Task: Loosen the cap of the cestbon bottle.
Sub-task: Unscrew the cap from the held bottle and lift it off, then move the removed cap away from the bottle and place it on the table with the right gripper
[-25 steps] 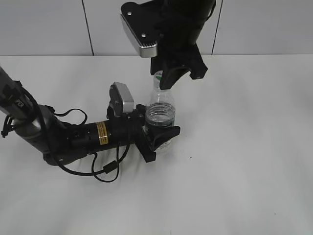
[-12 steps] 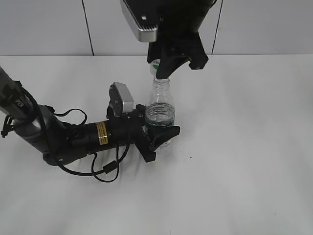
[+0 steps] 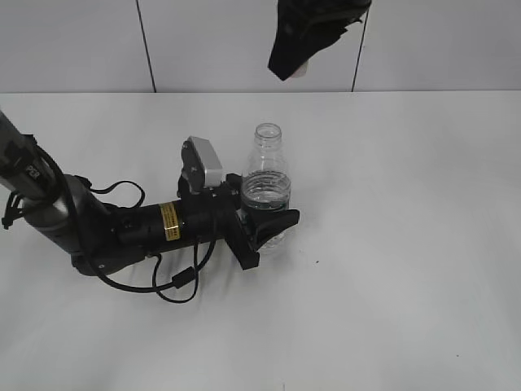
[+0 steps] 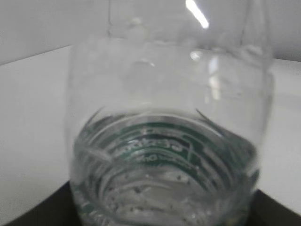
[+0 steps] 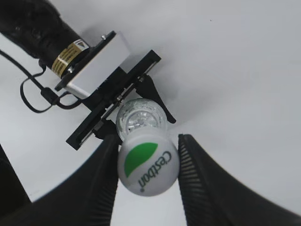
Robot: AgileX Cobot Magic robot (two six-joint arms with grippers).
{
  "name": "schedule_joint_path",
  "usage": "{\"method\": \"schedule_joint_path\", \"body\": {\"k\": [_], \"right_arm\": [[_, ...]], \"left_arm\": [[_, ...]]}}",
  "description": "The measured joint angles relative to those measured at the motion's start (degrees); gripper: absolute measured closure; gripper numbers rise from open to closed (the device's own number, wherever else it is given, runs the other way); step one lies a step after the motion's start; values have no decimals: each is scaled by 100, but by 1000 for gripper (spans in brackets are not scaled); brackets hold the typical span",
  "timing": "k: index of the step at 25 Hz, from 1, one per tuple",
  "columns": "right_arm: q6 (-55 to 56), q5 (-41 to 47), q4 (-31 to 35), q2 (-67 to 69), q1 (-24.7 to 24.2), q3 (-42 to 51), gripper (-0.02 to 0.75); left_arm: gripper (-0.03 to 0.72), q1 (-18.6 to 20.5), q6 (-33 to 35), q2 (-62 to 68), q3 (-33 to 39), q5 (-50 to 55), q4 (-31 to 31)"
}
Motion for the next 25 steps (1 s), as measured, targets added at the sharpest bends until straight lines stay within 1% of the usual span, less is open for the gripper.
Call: {"method": "schedule_joint_path", "body": {"k": [3, 5, 10, 13, 15, 21, 23, 25], "right_arm": [[591, 0, 38, -13, -332, 82, 442], [867, 0, 45, -37, -639, 257, 442], [1372, -23, 39, -238, -1468, 1124, 442], [1605, -384, 24, -384, -1871, 1754, 442], [1707, -787, 23, -468, -1977, 2185, 442], [1865, -2360, 150, -518, -1992, 3624, 442], [1868, -2716, 172, -451, -1992, 4034, 442], [1872, -2893, 151, -302, -1992, 4207, 442]], "left_arm": [[287, 0, 0, 0, 0, 0, 0], [287, 0, 0, 0, 0, 0, 0], [287, 0, 0, 0, 0, -5, 0], [287, 0, 0, 0, 0, -5, -5], [287, 0, 0, 0, 0, -5, -5], [287, 0, 0, 0, 0, -10, -5], [287, 0, 0, 0, 0, -10, -5], [287, 0, 0, 0, 0, -10, -5]]}}
